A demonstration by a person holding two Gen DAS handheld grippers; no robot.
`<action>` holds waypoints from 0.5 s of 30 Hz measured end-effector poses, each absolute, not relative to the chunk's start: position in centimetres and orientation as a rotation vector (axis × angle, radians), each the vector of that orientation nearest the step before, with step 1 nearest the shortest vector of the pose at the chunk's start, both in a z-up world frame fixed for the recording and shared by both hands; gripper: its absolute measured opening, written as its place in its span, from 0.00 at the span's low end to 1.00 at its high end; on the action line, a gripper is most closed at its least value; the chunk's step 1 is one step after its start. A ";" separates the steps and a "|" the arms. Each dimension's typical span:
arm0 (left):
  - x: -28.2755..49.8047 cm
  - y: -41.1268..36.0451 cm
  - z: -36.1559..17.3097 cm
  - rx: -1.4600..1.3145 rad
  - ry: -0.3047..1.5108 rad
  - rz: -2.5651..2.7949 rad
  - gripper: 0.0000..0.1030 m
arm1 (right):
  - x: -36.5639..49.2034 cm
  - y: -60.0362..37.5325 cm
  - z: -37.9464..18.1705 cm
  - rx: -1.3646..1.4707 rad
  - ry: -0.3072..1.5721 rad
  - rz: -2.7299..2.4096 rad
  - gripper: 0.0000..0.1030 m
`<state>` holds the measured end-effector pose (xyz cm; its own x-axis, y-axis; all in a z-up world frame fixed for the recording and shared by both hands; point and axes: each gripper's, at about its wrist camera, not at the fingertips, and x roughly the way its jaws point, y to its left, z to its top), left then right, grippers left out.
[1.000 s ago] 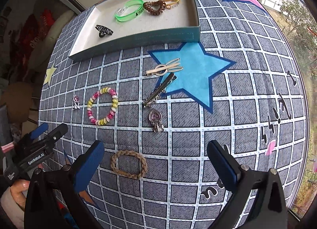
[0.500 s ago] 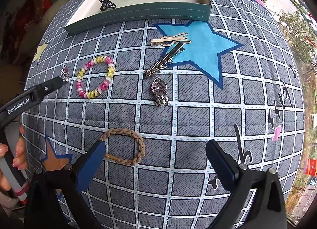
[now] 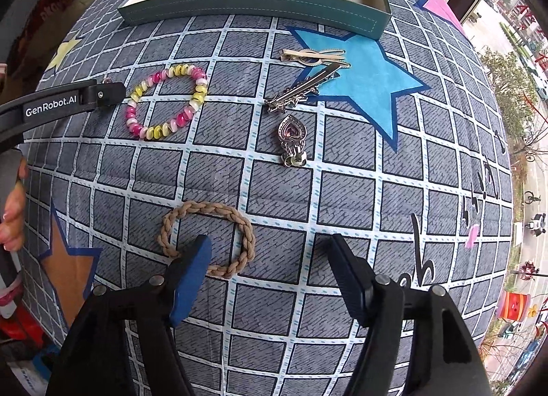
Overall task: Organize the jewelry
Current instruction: 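Grasp the silver charm with the left tool while the right tool grasps the braided tan bracelet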
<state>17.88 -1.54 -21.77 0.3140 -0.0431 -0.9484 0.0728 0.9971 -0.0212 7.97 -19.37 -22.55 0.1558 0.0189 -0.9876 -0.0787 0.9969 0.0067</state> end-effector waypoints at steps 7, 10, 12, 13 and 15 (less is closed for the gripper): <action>18.1 -2.6 -21.3 0.052 1.225 -0.106 0.48 | 6.9 -17.5 -22.7 -0.086 1.398 0.086 0.50; 18.2 -2.6 -21.1 0.046 1.225 -0.111 0.26 | 6.7 -16.6 -22.4 -0.078 1.395 0.091 0.32; 18.2 -2.6 -21.0 0.025 1.230 -0.126 0.21 | 7.0 -16.0 -22.1 -0.073 1.392 0.094 0.14; 18.1 -2.4 -21.0 0.016 1.231 -0.129 0.21 | 7.0 -16.0 -22.0 -0.066 1.392 0.095 0.10; 17.8 -1.8 -20.7 -0.006 1.229 -0.134 0.21 | 7.5 -16.3 -21.7 -0.038 1.394 0.094 0.07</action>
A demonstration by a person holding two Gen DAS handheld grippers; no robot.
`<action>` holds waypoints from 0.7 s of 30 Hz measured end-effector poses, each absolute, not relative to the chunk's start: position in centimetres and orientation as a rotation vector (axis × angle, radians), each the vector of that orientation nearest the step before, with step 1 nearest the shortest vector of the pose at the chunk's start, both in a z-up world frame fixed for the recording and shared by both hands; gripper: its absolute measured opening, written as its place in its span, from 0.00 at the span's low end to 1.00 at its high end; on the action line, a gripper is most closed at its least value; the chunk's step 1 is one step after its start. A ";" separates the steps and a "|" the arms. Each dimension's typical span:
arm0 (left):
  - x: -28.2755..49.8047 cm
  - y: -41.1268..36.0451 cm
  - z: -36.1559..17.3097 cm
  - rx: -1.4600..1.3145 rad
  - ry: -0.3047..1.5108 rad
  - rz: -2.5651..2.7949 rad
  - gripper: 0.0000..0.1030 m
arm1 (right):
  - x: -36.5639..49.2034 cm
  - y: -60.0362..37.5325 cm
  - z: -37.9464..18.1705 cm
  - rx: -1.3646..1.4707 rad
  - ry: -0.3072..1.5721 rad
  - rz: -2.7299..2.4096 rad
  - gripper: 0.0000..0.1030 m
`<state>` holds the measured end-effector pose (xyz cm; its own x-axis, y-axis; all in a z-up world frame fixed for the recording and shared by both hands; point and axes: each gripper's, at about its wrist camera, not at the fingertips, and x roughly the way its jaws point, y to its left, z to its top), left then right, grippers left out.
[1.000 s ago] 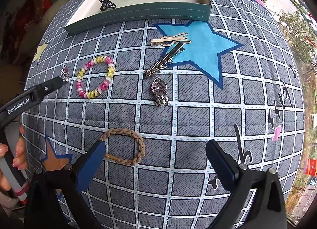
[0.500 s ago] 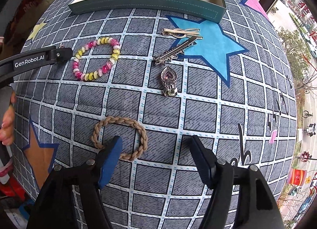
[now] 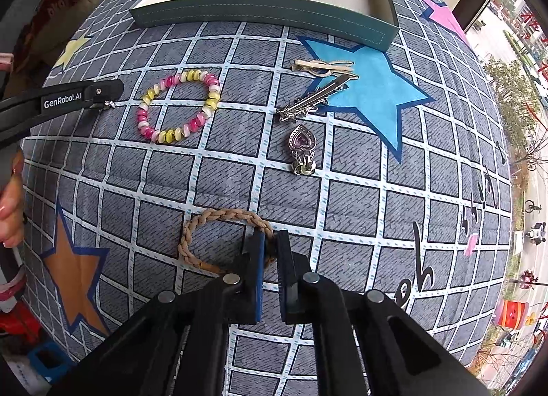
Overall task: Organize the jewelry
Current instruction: 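Grasp the silver charm with the left tool while the right tool grasps the braided tan bracelet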
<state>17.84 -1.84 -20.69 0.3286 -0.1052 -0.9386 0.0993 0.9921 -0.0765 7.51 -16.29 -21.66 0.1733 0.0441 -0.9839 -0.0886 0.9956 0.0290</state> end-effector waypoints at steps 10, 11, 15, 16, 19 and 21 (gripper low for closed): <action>15.6 0.2 -18.6 -0.052 1.194 -0.163 0.21 | 9.0 -20.3 -18.3 0.075 1.317 0.150 0.07; 15.6 0.3 -18.3 -0.053 1.189 -0.165 0.21 | 9.1 -20.6 -18.1 0.081 1.307 0.156 0.07; 15.3 0.5 -16.9 -0.060 1.166 -0.177 0.21 | 10.1 -21.2 -16.7 0.102 1.272 0.178 0.07; 15.6 0.2 -16.6 -0.060 1.161 -0.180 0.21 | 10.1 -21.3 -16.6 0.107 1.263 0.182 0.07; 16.1 -0.2 -15.8 -0.057 1.143 -0.189 0.21 | 10.9 -21.7 -15.5 0.122 1.242 0.193 0.07; 16.6 -0.8 -15.3 -0.056 1.131 -0.193 0.21 | 11.2 -22.3 -14.7 0.132 1.227 0.197 0.07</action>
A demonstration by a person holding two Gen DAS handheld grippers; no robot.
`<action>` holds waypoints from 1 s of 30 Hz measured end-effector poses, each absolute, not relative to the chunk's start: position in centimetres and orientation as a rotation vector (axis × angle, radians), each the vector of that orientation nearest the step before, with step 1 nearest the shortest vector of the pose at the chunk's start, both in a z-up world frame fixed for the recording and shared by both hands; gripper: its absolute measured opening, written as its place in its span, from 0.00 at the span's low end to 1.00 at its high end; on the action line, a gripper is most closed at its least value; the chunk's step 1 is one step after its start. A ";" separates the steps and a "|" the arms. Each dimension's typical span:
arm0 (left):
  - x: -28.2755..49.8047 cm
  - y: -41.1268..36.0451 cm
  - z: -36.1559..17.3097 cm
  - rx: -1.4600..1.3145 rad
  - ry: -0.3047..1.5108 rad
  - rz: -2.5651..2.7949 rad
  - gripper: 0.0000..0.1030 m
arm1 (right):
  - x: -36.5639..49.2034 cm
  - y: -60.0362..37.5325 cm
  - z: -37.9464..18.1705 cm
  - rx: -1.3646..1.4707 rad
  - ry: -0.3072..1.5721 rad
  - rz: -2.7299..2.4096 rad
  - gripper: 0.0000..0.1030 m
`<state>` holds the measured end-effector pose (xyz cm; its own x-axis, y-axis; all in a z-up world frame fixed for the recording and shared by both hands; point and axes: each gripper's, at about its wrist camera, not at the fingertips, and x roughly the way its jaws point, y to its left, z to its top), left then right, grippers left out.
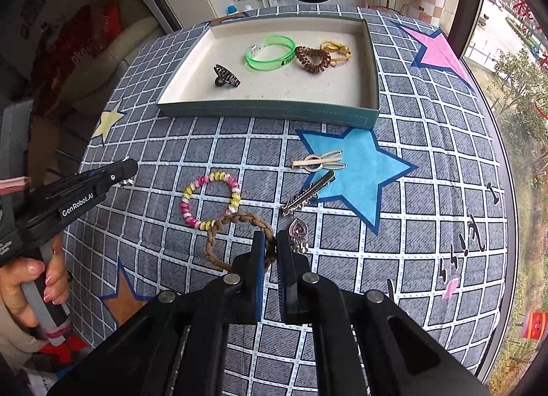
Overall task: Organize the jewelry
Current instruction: 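Grasp the silver charm with the left tool while the right tool grasps the braided tan bracelet, then carry the silver charm and braided bracelet into the white tray and open both tools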
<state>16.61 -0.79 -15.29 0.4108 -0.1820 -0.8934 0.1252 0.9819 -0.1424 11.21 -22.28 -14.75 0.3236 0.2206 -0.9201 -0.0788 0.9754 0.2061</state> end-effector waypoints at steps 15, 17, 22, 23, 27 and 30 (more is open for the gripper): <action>22.0 -4.2 -12.2 -0.032 1.044 -0.237 0.21 | 19.1 -26.2 -11.8 0.213 1.132 0.194 0.07; 23.0 -4.6 -12.1 -0.036 1.036 -0.237 0.21 | 20.3 -26.6 -11.8 0.226 1.131 0.194 0.07; 25.4 -5.5 -12.8 -0.020 1.044 -0.226 0.21 | 23.1 -27.1 -12.6 0.255 1.138 0.192 0.07; 25.8 -5.6 -13.1 -0.017 1.048 -0.224 0.21 | 23.5 -27.1 -12.8 0.258 1.141 0.193 0.07; 27.3 -6.0 -14.1 0.005 1.067 -0.207 0.21 | 25.3 -27.3 -13.8 0.252 1.156 0.193 0.07; 28.2 -6.0 -15.0 0.014 1.086 -0.197 0.21 | 26.5 -27.5 -14.9 0.254 1.176 0.193 0.07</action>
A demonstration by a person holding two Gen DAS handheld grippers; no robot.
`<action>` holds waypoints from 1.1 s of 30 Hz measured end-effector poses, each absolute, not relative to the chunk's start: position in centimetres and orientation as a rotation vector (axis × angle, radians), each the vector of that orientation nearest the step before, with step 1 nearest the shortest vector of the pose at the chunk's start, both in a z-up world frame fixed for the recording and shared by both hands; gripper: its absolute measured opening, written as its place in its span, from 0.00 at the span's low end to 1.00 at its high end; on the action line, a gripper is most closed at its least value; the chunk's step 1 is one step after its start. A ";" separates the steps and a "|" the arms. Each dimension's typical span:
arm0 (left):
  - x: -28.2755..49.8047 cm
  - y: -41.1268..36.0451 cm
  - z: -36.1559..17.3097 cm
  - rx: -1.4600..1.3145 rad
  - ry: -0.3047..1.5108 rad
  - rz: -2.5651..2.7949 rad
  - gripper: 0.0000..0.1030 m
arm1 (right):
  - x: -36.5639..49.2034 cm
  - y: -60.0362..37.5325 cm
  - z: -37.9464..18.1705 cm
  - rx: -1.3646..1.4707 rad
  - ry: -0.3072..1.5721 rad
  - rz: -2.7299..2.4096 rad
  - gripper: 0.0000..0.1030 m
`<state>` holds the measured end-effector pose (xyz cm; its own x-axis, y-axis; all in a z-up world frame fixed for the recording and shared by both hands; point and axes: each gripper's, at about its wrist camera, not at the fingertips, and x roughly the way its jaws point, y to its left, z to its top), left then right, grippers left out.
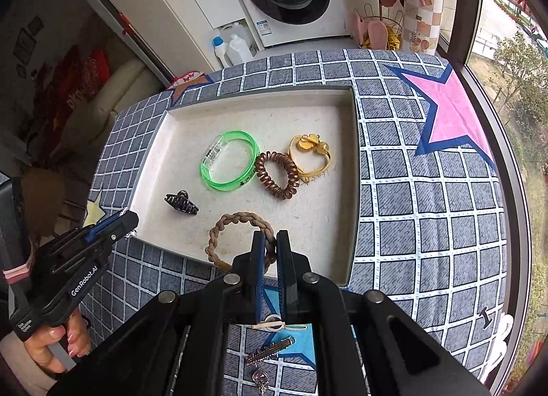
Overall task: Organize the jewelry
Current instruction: 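Carry the silver charm and braided bracelet into the white tray and open both tools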
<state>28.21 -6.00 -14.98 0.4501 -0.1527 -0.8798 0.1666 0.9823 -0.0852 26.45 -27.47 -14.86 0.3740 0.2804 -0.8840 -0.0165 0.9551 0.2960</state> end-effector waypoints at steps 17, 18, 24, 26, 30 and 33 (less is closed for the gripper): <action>30.9 -6.8 -19.6 0.057 1.170 -0.136 0.21 | 30.6 -28.3 -19.6 0.248 1.261 0.169 0.07; 31.0 -6.9 -19.8 0.058 1.173 -0.134 0.21 | 30.8 -28.4 -19.9 0.247 1.267 0.167 0.07; 31.4 -7.5 -20.5 0.080 1.177 -0.113 0.21 | 31.5 -28.7 -21.2 0.242 1.295 0.160 0.07; 31.5 -7.6 -20.6 0.093 1.175 -0.109 0.21 | 31.6 -28.6 -21.6 0.236 1.304 0.159 0.07; 31.6 -8.3 -20.7 0.147 1.164 -0.100 0.21 | 31.6 -28.4 -21.6 0.214 1.296 0.163 0.07; 31.5 -8.6 -20.5 0.169 1.159 -0.100 0.21 | 31.8 -27.9 -21.7 0.196 1.298 0.166 0.08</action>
